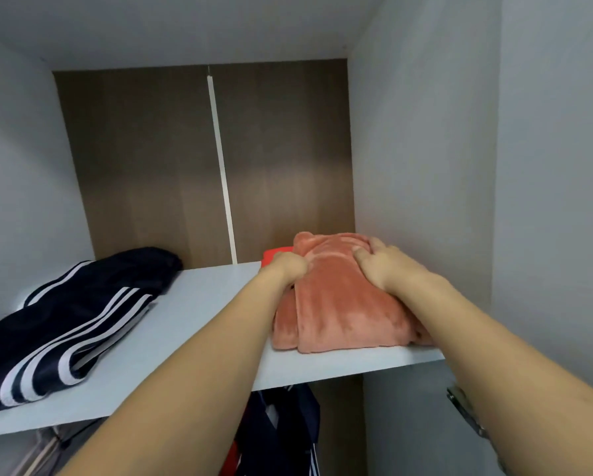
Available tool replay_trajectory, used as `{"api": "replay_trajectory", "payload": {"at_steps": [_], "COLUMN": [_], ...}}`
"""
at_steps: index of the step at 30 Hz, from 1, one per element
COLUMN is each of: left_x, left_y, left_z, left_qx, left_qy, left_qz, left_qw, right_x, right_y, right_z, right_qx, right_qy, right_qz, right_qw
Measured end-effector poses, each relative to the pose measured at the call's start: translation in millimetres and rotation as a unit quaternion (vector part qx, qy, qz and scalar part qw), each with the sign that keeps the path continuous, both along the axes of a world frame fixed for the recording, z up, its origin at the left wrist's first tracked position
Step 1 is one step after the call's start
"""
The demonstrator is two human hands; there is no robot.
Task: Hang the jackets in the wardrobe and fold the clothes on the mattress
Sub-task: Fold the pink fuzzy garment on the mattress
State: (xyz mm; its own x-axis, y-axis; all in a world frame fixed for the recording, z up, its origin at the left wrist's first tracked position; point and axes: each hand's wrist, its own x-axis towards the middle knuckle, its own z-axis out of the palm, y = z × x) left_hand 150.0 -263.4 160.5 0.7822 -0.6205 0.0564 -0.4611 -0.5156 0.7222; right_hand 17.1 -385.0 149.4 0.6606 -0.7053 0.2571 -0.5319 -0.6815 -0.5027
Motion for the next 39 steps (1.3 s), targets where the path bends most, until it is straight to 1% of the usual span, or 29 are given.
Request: {"api": "replay_trajectory", "payload": {"at_steps": [3, 6, 8, 10, 12, 15, 17, 19, 21, 25, 29, 31, 34, 35, 36, 38, 39], "left_x": [4, 0, -5, -11, -16, -28, -31, -35, -42, -44, -39, -40, -41, -40, -40, -42, -44], "left_y": [-2, -1, 5, 17, 32, 48, 42, 30, 16, 3, 7, 11, 18, 22, 27, 41, 50], "left_z": [-4, -2, 3, 5, 2, -13, -23, -26, -29, -34, -28, -25, -17, -13, -9, -1, 3], "left_qx": [-0.016, -0.016, -0.024, -0.019, -0.059, -0.114, -0.13, -0.12, -0.085, -0.037, -0.036, -0.046, -0.083, -0.094, -0.099, -0.097, -0.095], "left_qy": [0.006, 0.003, 0.0, -0.027, -0.029, 0.038, 0.031, -0.007, -0.027, -0.048, -0.03, -0.023, -0.015, -0.022, -0.047, -0.151, -0.214], "left_qz": [0.002, -0.003, -0.002, 0.011, -0.034, -0.126, -0.129, -0.092, -0.065, -0.051, -0.08, -0.101, -0.116, -0.109, -0.1, -0.082, -0.071], "left_qw": [1.0, 1.0, 1.0, 0.999, 0.997, 0.985, 0.983, 0.988, 0.994, 0.997, 0.996, 0.994, 0.99, 0.989, 0.989, 0.98, 0.97], "right_x": [-13, -31, -38, -40, -42, -40, -34, -26, -22, -25, -31, -37, -51, -57, -64, -78, -86], "right_y": [-20, -31, -29, -23, -18, -10, -7, -6, -10, -25, -22, -14, 2, 8, 15, 28, 36], "right_z": [-9, -16, -17, -12, -5, 6, 13, 17, 19, 7, 1, 4, 12, 14, 16, 22, 26], "right_qx": [-0.009, -0.021, -0.055, -0.101, -0.141, -0.171, -0.17, -0.158, -0.152, -0.133, -0.135, -0.161, -0.21, -0.216, -0.219, -0.215, -0.214], "right_qy": [-0.025, -0.013, -0.019, -0.019, -0.028, -0.058, -0.034, -0.004, 0.007, 0.012, -0.003, -0.003, -0.024, -0.034, -0.047, -0.079, -0.098], "right_qz": [0.012, -0.043, -0.057, -0.055, -0.06, -0.046, -0.032, -0.032, -0.038, -0.024, -0.015, -0.029, -0.053, -0.054, -0.051, -0.048, -0.049], "right_qw": [1.0, 0.999, 0.997, 0.993, 0.988, 0.983, 0.984, 0.987, 0.988, 0.991, 0.991, 0.987, 0.976, 0.974, 0.973, 0.972, 0.971]}}
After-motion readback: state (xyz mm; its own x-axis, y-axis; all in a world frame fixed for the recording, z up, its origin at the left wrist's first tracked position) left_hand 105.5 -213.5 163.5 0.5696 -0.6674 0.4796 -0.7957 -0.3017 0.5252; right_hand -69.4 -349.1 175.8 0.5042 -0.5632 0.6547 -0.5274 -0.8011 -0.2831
